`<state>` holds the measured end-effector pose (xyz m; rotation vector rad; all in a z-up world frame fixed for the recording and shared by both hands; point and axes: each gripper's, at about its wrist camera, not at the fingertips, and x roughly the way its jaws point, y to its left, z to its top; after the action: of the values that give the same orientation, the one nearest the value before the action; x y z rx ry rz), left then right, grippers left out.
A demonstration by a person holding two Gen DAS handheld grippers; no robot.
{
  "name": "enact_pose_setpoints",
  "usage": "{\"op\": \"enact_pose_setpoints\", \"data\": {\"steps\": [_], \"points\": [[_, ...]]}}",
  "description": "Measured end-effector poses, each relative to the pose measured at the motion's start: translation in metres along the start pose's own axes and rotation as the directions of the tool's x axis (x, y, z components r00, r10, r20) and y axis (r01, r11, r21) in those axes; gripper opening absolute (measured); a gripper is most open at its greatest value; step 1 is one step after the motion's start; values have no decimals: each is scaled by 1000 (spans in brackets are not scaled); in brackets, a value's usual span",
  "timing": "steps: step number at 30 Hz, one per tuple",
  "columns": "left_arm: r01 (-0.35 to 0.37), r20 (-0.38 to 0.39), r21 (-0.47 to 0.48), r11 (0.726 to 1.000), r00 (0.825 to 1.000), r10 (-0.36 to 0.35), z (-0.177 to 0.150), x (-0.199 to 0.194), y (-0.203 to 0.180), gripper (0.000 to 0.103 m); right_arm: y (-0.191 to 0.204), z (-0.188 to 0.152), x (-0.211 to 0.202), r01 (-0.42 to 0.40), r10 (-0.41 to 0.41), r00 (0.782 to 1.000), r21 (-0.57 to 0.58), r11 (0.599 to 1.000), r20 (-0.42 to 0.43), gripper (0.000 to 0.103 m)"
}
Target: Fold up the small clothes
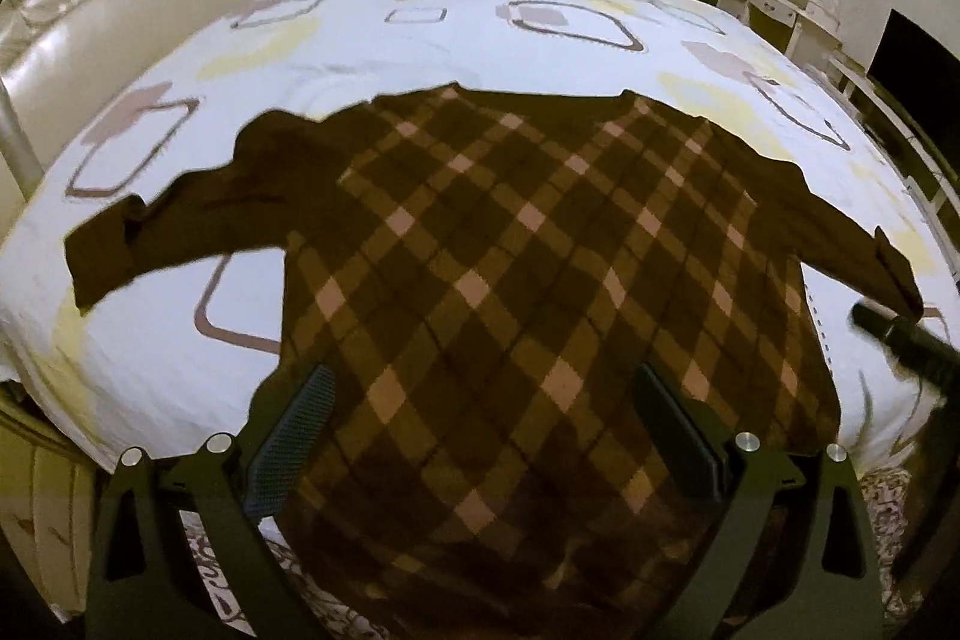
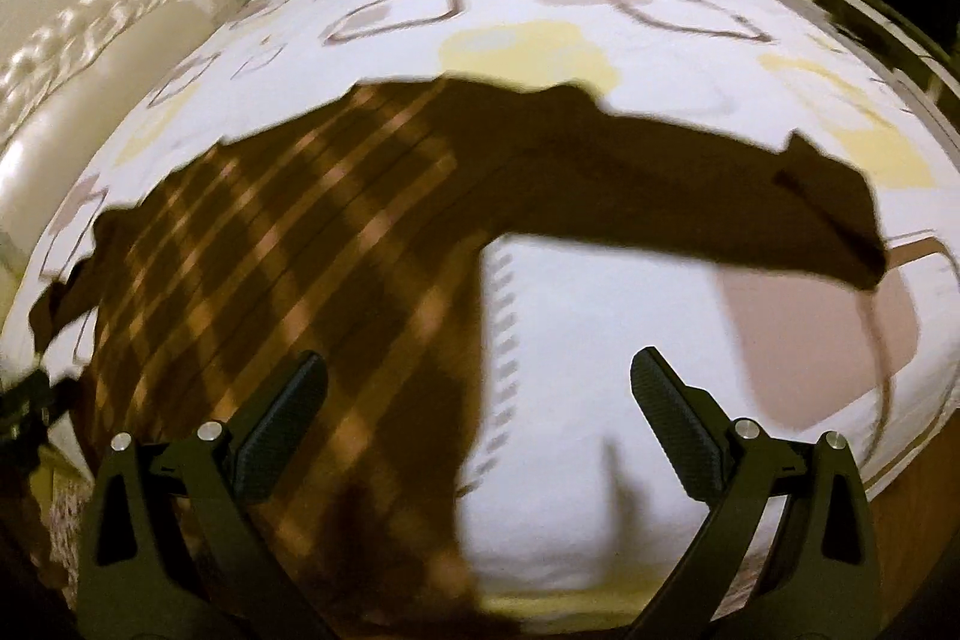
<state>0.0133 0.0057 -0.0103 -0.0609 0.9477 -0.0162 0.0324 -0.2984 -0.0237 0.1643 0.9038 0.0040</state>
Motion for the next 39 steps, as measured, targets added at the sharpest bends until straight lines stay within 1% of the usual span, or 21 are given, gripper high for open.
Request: {"op": "enact_pose_setpoints", "data": {"steps": [3, 6, 8, 9, 10, 11, 14, 17, 20, 21, 23, 24, 25, 26, 27, 28, 31, 34, 37, 39], "points": [[10, -16, -31, 999, 1000, -10, 2, 6, 9, 99, -39, 27, -4, 35, -36, 999, 59, 998, 28, 101], [5, -39, -58, 998, 999, -7, 2, 13, 19, 99, -87, 58, 3, 106, -112, 993, 137, 985, 33, 99], [-4, -55, -80, 997, 998, 0, 3, 19, 28, 99, -120, 78, 16, 165, -167, 986, 177, 970, -7, 92], [-8, -60, -92, 996, 998, 3, 3, 21, 32, 99, -133, 85, 23, 184, -181, 983, 186, 965, -34, 77], [-13, -66, -104, 995, 998, 6, 4, 23, 36, 99, -143, 92, 32, 195, -186, 980, 190, 962, -66, 66], [-17, -75, -119, 993, 997, 8, 4, 26, 40, 99, -154, 98, 44, 207, -188, 976, 196, 959, -110, 66], [-16, -84, -153, 988, 996, 3, 5, 31, 50, 99, -174, 107, 73, 234, -195, 959, 188, 954, -204, 66], [-38, -89, -159, 987, 996, 24, 6, 35, 55, 99, -182, 109, 91, 267, -223, 943, 161, 950, -247, 66], [-54, -76, -155, 986, 996, 43, 7, 35, 58, 99, -194, 107, 98, 284, -233, 936, 172, 943, -264, 64], [-54, -75, -155, 986, 996, 43, 8, 35, 59, 99, -198, 106, 97, 283, -232, 937, 177, 943, -263, 61], [-56, -75, -160, 986, 996, 44, 8, 36, 61, 99, -204, 104, 96, 276, -223, 939, 186, 943, -260, 48], [-53, -77, -168, 984, 996, 41, 8, 37, 63, 99, -207, 103, 94, 279, -227, 939, 186, 942, -260, 37], [-50, -83, -180, 982, 996, 35, 8, 38, 65, 99, -211, 102, 92, 279, -228, 939, 185, 942, -258, 28], [-49, -87, -193, 980, 996, 33, 7, 38, 66, 99, -215, 102, 89, 271, -218, 942, 193, 943, -254, 21], [-49, -88, -203, 978, 996, 31, 7, 39, 67, 99, -219, 101, 86, 268, -213, 943, 207, 941, -255, 8], [-47, -90, -212, 976, 996, 28, 6, 39, 67, 99, -225, 99, 82, 261, -202, 946, 228, 938, -253, 4], [-32, -101, -224, 974, 995, 10, 5, 39, 68, 99, -243, 91, 70, 228, -162, 959, 298, 927, -231, 4], [-47, -89, -214, 976, 996, 29, 6, 36, 67, 99, -264, 81, 49, 201, -139, 973, 370, 907, -186, 4], [-57, -80, -199, 978, 996, 41, 7, 33, 66, 99, -290, 68, 28, 155, -110, 986, 462, 873, -123, 4], [-53, -86, -193, 980, 996, 37, 7, 33, 66, 99, -312, 58, 14, 78, -56, 997, 547, 833, -57, 4]]}}
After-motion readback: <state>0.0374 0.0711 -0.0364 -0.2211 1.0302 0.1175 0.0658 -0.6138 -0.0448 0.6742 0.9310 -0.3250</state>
